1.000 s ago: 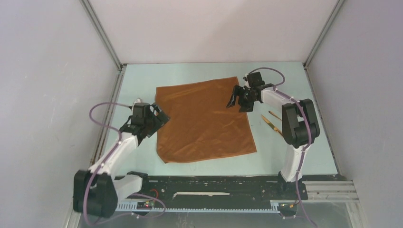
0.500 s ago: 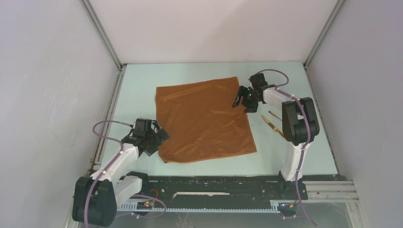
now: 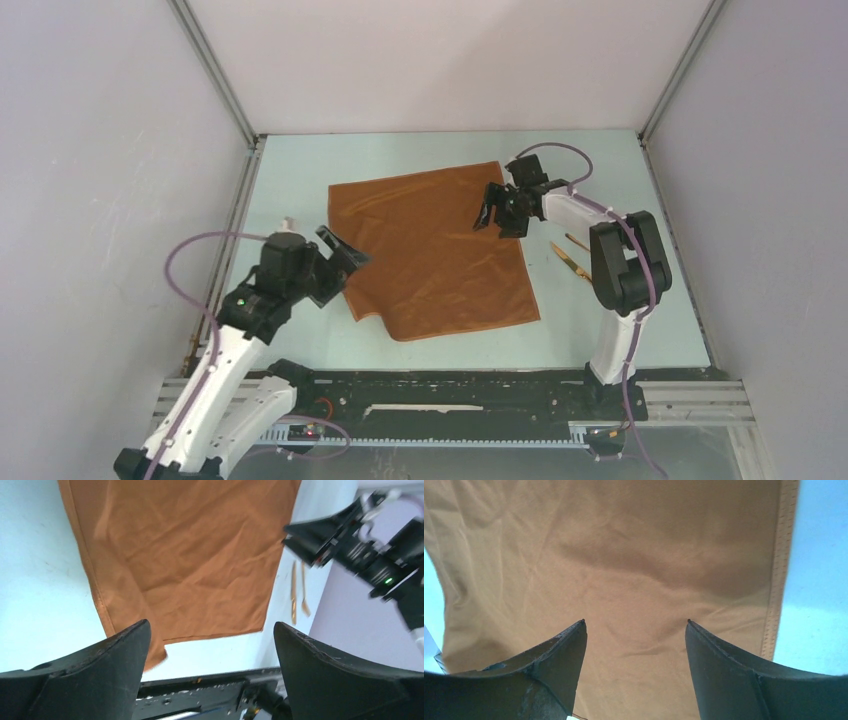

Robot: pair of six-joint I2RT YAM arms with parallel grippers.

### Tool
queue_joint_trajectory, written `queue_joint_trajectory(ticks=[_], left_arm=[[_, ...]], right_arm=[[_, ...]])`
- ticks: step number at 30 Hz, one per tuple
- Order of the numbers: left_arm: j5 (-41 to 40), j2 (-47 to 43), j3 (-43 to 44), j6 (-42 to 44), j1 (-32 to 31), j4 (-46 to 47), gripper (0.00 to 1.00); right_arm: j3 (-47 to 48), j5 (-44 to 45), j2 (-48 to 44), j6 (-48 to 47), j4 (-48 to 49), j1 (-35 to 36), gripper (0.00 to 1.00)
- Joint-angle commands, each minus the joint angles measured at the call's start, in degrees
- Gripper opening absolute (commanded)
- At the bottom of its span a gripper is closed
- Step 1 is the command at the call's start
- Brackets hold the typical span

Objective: Fold the napkin into a case and place the utensils inside
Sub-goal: Flatten out the crumpled napkin at the center of the board.

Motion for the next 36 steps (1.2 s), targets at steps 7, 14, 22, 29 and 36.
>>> queue_joint_trajectory(ticks=[7,14,22,29,36], left_arm=[[-19.52,1.23,7.76,-9.56,-0.16,-28.0,1.0],[-11.48,4.81,1.47,2.31,0.0,-7.29,1.0],[-1.51,18.35,-1.08,-0.68,9.02,31.86,1.0],[-5.58,39.2,6.42,-5.46,13.34,52.98,1.0],[2.64,63.19,18.17,-9.83,17.63,63.84,0.99]], right_arm=[[-2.24,2.72,-7.26,-0.98,-2.97,2.9,0.79],[-3.76,1.77,-7.31,-1.24,-2.14,5.06,0.8],[-2.36,-6.95,-2.06,4.69,13.42,-1.21,0.85],[14.75,-15.32,11.61,11.7,19.21,-5.64,0.92],[37.33,-16.86,28.7,16.93,17.27,-6.43,0.92]])
